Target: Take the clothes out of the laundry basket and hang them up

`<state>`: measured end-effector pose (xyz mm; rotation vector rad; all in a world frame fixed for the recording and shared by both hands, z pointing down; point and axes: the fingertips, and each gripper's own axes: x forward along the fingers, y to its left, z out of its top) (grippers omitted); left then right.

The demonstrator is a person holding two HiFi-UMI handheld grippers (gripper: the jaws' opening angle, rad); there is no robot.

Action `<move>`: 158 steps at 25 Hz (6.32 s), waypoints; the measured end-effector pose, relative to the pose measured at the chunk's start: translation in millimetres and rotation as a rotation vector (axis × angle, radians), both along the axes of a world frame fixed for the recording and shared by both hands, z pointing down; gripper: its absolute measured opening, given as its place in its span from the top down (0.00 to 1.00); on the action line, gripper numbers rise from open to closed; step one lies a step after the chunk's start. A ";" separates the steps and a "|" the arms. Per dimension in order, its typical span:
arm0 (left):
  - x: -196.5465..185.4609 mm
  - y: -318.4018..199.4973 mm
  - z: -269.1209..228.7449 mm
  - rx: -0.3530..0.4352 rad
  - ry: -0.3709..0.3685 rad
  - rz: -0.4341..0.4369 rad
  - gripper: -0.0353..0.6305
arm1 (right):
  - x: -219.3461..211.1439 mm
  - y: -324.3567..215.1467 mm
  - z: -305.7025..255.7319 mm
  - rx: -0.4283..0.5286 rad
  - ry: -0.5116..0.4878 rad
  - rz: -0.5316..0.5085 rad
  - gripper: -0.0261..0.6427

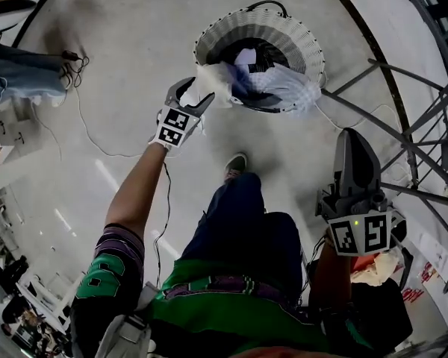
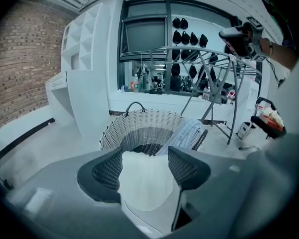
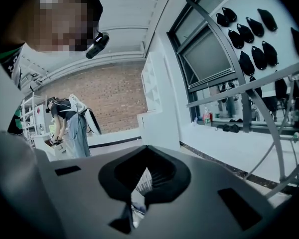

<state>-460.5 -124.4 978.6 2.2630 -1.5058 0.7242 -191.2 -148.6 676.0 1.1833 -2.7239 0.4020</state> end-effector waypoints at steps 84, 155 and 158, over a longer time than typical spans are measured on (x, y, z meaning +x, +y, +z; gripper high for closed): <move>338.3 211.9 -590.1 0.370 0.220 0.111 0.86 | 396.0 349.2 -410.4 0.363 -0.224 0.452 0.96; 674.3 -236.8 -888.7 0.712 0.531 0.686 0.86 | 541.7 -82.6 -478.3 0.485 -0.146 0.598 0.96; 704.4 -243.2 -900.9 0.729 0.543 0.719 0.86 | 565.0 -89.6 -475.8 0.491 -0.155 0.619 0.96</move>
